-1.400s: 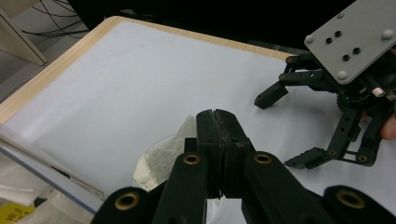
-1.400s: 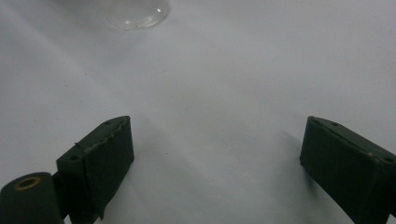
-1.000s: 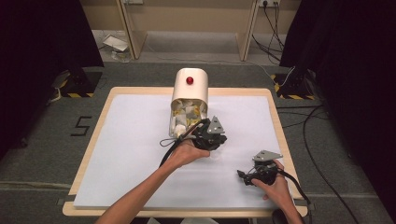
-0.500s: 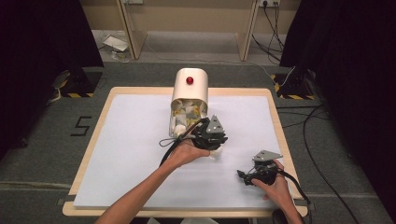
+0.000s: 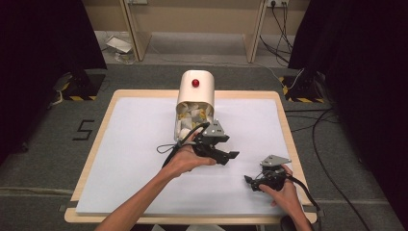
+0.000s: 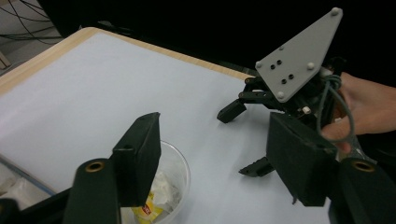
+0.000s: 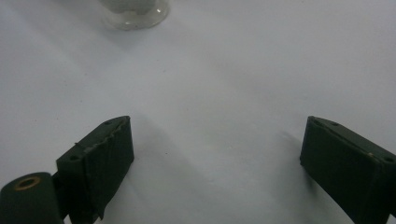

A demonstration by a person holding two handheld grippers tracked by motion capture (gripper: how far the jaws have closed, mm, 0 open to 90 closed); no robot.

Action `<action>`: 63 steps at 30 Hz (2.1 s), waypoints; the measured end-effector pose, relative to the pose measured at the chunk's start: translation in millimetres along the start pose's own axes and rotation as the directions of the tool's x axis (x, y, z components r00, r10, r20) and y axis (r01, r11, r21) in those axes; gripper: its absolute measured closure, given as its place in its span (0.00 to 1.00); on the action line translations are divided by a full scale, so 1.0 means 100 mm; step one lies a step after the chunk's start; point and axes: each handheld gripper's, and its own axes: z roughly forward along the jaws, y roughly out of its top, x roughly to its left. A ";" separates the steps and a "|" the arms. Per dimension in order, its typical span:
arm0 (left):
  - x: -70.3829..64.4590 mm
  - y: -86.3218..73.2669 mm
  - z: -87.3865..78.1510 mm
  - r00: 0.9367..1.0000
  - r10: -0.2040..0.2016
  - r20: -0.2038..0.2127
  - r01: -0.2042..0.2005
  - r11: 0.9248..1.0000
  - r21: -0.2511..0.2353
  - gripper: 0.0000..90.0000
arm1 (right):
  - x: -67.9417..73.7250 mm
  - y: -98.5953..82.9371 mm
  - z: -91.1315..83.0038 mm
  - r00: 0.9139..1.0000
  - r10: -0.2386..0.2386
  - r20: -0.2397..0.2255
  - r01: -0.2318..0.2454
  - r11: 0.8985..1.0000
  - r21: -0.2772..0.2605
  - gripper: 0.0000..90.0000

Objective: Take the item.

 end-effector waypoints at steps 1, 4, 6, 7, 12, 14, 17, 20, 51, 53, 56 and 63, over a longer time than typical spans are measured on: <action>-0.01 -0.01 -0.02 1.000 -0.001 0.000 0.001 1.000 -0.005 0.36 | 0.00 0.00 0.00 1.000 0.000 0.000 0.000 1.000 0.000 0.11; -0.03 -0.05 -0.13 1.000 -0.016 -0.008 0.016 1.000 -0.013 0.25 | 0.00 0.00 0.00 1.000 0.000 0.000 0.000 1.000 0.000 0.11; -0.03 -0.08 -0.20 1.000 -0.026 -0.006 0.026 0.999 -0.021 0.22 | 0.00 0.00 0.00 1.000 0.000 0.000 0.000 1.000 0.000 0.11; -0.02 -0.11 -0.25 0.999 -0.033 -0.013 0.033 0.999 -0.024 0.21 | 0.00 0.00 0.00 1.000 0.000 0.000 0.000 1.000 0.000 0.11; 0.03 -0.20 -0.46 0.997 -0.065 -0.042 0.062 0.997 -0.048 0.17 | 0.00 0.00 0.00 1.000 0.000 0.000 0.000 1.000 0.000 0.11; 0.05 -0.23 -0.54 0.996 -0.073 -0.051 0.070 0.996 -0.058 0.17 | 0.00 0.00 0.00 1.000 0.000 0.000 0.000 1.000 0.000 0.11; 0.07 -0.27 -0.62 0.995 -0.078 -0.061 0.075 0.995 -0.062 0.17 | 0.00 0.00 0.00 1.000 0.000 0.000 0.000 1.000 0.000 0.11; 0.07 -0.31 -0.71 0.995 -0.077 -0.070 0.073 0.995 -0.068 0.16 | 0.00 0.00 0.00 1.000 0.000 0.000 0.000 1.000 0.000 0.11; 0.61 -1.17 -1.43 0.902 -0.242 -0.356 0.209 0.969 -0.131 0.17 | 0.00 0.00 0.00 1.000 0.001 0.000 -0.001 1.000 0.000 0.11; 0.62 -1.23 -1.43 0.897 -0.245 -0.368 0.214 0.969 -0.123 0.17 | 0.00 0.00 0.00 1.000 0.001 0.000 -0.001 1.000 0.000 0.11; 0.63 -1.31 -1.43 0.891 -0.254 -0.375 0.224 0.967 -0.122 0.17 | 0.00 0.00 0.00 1.000 0.001 0.000 -0.001 1.000 0.000 0.11; 0.63 -1.53 -1.43 0.879 -0.276 -0.389 0.246 0.961 -0.125 0.17 | 0.00 0.00 0.00 1.000 0.001 0.000 -0.001 1.000 0.000 0.11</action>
